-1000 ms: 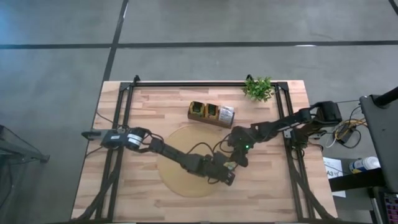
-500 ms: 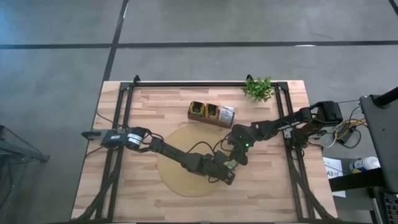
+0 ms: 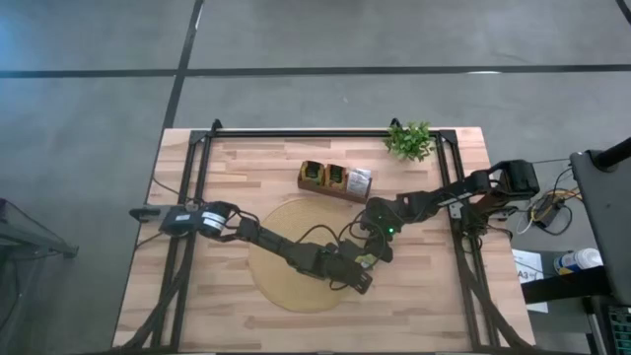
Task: Pick & Place Tea
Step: Put the green tea bag into the left section of the wooden organizer
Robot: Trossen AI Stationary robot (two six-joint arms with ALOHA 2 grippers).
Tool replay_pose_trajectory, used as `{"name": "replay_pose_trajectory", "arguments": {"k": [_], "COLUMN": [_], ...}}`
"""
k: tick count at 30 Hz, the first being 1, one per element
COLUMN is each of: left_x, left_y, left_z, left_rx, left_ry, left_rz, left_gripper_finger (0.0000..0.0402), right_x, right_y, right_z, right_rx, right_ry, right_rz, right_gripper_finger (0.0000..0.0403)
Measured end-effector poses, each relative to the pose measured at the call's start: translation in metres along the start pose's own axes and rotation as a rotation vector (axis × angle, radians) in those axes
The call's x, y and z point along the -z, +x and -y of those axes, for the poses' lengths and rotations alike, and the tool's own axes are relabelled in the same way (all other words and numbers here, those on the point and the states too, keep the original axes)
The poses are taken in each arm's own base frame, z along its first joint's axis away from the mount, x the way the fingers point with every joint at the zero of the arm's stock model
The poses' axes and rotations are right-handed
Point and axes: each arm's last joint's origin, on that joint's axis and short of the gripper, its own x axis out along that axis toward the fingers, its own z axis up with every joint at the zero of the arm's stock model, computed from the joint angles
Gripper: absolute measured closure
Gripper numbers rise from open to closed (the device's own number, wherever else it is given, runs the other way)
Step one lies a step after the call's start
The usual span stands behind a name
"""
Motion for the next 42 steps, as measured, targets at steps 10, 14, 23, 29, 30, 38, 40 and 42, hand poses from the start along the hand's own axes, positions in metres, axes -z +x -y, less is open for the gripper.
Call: {"name": "replay_pose_trajectory", "arguments": {"k": [10, 14, 23, 29, 30, 38, 40, 42], "left_x": [0.000, 0.001, 0.020, 0.039, 0.043, 0.067, 0.068, 0.064], "left_y": [0.000, 0.000, -0.019, -0.068, -0.074, -0.113, -0.118, -0.125], "left_z": [-0.001, -0.002, 0.010, 0.023, 0.023, 0.017, 0.013, 0.010], "left_rx": [-0.013, -0.025, -0.083, -0.179, -0.194, -0.167, -0.178, -0.214], "left_ry": [0.014, 0.020, -0.075, -0.201, -0.230, -0.482, -0.478, -0.444], "left_rz": [0.012, 0.006, 0.136, 0.401, 0.421, 0.688, 0.725, 0.723], "left_gripper_finger": [0.0326, 0.0326, 0.0326, 0.0326, 0.0326, 0.0326, 0.0326, 0.0326], "right_x": [0.001, 0.002, -0.003, -0.025, -0.030, -0.094, -0.112, -0.128], "right_y": [0.001, 0.000, -0.016, -0.039, -0.043, -0.072, -0.076, -0.079], "right_z": [0.000, -0.001, -0.012, -0.030, -0.033, -0.050, -0.047, -0.039], "right_rx": [-0.017, -0.047, -0.091, -0.096, -0.079, 0.271, 0.309, 0.333], "right_ry": [0.002, 0.000, -0.061, -0.149, -0.168, -0.379, -0.387, -0.373], "right_rz": [-0.014, -0.030, 0.026, 0.157, 0.177, 0.292, 0.307, 0.318], "right_gripper_finger": [0.0364, 0.0391, 0.0394, 0.0394, 0.0394, 0.0394, 0.0394, 0.0394]}}
